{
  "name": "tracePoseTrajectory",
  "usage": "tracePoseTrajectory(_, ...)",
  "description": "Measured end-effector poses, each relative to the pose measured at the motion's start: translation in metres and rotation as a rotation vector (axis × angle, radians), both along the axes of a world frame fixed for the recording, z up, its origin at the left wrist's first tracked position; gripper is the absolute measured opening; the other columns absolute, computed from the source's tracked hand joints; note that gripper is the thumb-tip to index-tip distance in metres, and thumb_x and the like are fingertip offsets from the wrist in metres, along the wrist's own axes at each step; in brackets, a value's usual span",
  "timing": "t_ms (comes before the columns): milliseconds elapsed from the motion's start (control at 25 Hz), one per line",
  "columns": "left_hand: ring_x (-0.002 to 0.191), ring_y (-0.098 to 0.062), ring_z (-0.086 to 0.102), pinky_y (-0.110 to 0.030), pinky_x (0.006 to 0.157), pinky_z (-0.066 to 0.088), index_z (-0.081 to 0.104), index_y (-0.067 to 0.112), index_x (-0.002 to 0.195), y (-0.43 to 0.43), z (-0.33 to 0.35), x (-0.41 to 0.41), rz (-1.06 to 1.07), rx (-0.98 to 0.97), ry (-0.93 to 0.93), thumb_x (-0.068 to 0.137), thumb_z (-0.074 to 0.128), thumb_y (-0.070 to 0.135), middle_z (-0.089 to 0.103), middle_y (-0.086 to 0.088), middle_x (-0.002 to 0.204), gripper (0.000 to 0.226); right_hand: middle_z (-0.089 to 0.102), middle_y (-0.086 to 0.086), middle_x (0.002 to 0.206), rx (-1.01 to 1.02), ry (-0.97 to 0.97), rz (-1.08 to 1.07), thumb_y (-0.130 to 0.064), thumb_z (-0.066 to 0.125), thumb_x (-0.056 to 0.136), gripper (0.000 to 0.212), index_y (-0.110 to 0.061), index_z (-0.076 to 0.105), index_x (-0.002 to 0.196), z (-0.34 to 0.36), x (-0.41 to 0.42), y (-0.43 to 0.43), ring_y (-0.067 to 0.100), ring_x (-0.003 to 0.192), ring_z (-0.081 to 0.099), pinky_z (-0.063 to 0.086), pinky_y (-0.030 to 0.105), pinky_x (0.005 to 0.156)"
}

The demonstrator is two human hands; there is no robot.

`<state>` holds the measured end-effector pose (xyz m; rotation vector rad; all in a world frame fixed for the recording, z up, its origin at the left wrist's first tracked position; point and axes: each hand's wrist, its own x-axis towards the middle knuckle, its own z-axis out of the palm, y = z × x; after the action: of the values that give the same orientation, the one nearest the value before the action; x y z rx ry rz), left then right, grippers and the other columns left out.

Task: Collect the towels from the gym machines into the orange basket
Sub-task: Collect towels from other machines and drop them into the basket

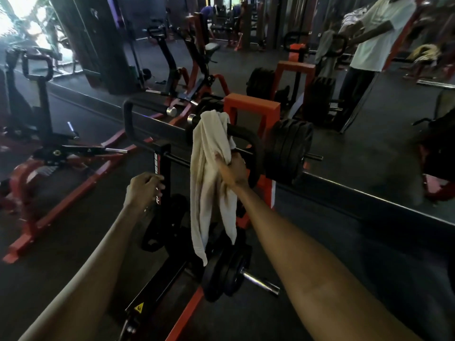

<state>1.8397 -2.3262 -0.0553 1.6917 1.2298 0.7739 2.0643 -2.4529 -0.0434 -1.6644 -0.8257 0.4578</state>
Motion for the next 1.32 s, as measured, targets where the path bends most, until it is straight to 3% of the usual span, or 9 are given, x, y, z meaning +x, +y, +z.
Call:
tracePoseTrajectory(80, 0.057, -0.017, 0.061, -0.026, 0.055, 0.047, 0.072, 0.020, 0.087, -0.010, 0.002, 0.006, -0.046, 0.011, -0.009, 0.095, 0.051, 0.014, 0.070, -0.003, 0.072, 0.023, 0.069, 0.000, 0.120, 0.062, -0.053, -0.104, -0.040, 0.063, 0.093, 0.045, -0.015, 0.063, 0.131, 0.007, -0.003, -0.012, 0.013, 0.109, 0.065, 0.051, 0.020, 0.091)
tracePoseTrajectory(120, 0.057, -0.017, 0.061, -0.025, 0.054, 0.047, 0.072, 0.019, 0.088, -0.016, 0.002, 0.009, -0.075, 0.012, -0.015, 0.095, 0.050, 0.014, 0.071, -0.003, 0.073, 0.024, 0.070, 0.002, 0.116, 0.084, -0.078, -0.155, -0.035, 0.063, 0.092, 0.040, -0.013, 0.067, 0.125, 0.014, -0.005, -0.022, 0.018, 0.110, 0.065, 0.048, 0.017, 0.090)
tracePoseTrajectory(280, 0.057, -0.016, 0.062, -0.022, 0.051, 0.045, 0.072, 0.021, 0.089, -0.044, 0.009, 0.026, -0.203, 0.014, -0.027, 0.097, 0.052, 0.019, 0.071, -0.001, 0.073, 0.021, 0.069, -0.004, 0.084, 0.221, -0.065, -0.422, -0.028, 0.064, 0.083, 0.023, -0.007, 0.071, 0.091, 0.054, -0.014, -0.073, 0.010, 0.078, 0.066, 0.052, 0.022, 0.068)
tracePoseTrajectory(360, 0.055, -0.016, 0.059, -0.023, 0.050, 0.043, 0.070, 0.021, 0.089, -0.063, 0.011, 0.040, -0.263, 0.009, -0.052, 0.098, 0.051, 0.018, 0.070, -0.002, 0.073, 0.022, 0.068, -0.006, 0.080, 0.313, -0.021, -0.553, -0.020, 0.066, 0.085, 0.016, -0.007, 0.071, 0.092, 0.064, -0.013, -0.106, 0.006, 0.072, 0.064, 0.049, 0.019, 0.065)
tracePoseTrajectory(600, 0.057, -0.017, 0.058, -0.025, 0.051, 0.041, 0.068, 0.018, 0.095, -0.145, 0.009, 0.084, -0.507, -0.001, -0.028, 0.099, 0.046, 0.014, 0.068, -0.003, 0.074, 0.023, 0.069, 0.004, 0.090, 0.399, 0.098, -0.954, -0.021, 0.058, 0.084, 0.014, -0.012, 0.059, 0.094, 0.067, 0.005, -0.228, 0.029, 0.089, 0.066, 0.055, 0.043, 0.076)
tracePoseTrajectory(760, 0.057, -0.017, 0.057, -0.021, 0.047, 0.042, 0.069, 0.014, 0.097, -0.197, 0.017, 0.119, -0.634, 0.021, -0.042, 0.099, 0.046, 0.011, 0.067, -0.005, 0.075, 0.023, 0.065, -0.001, 0.087, 0.382, 0.095, -1.050, -0.012, 0.054, 0.085, 0.011, -0.011, 0.058, 0.095, 0.060, 0.004, -0.310, 0.019, 0.080, 0.061, 0.046, 0.032, 0.069)
tracePoseTrajectory(920, 0.054, -0.009, 0.060, -0.022, 0.051, 0.044, 0.068, 0.012, 0.103, -0.286, 0.016, 0.176, -0.851, 0.016, -0.042, 0.101, 0.045, 0.012, 0.066, -0.005, 0.077, 0.022, 0.066, -0.005, 0.086, 0.327, 0.071, -1.188, -0.008, 0.054, 0.084, 0.019, -0.023, 0.064, 0.089, 0.048, -0.008, -0.420, 0.011, 0.076, 0.059, 0.042, 0.020, 0.067)
tracePoseTrajectory(1120, 0.042, 0.002, 0.059, -0.009, 0.039, 0.040, 0.066, 0.012, 0.108, -0.427, 0.006, 0.228, -1.185, -0.031, -0.002, 0.103, 0.043, 0.018, 0.065, -0.005, 0.083, 0.025, 0.066, -0.007, 0.072, 0.240, 0.080, -1.352, -0.025, 0.052, 0.074, 0.018, -0.024, 0.069, 0.079, 0.022, -0.044, -0.573, 0.016, 0.074, 0.063, 0.054, 0.035, 0.072)
tracePoseTrajectory(1320, 0.042, 0.002, 0.058, -0.014, 0.043, 0.041, 0.066, 0.015, 0.101, -0.616, 0.014, 0.210, -1.467, -0.022, -0.057, 0.101, 0.045, 0.016, 0.065, -0.003, 0.079, 0.021, 0.065, -0.007, 0.070, 0.266, 0.023, -1.571, -0.028, 0.052, 0.070, 0.020, -0.020, 0.070, 0.071, 0.009, -0.121, -0.727, 0.012, 0.072, 0.059, 0.053, 0.038, 0.073)
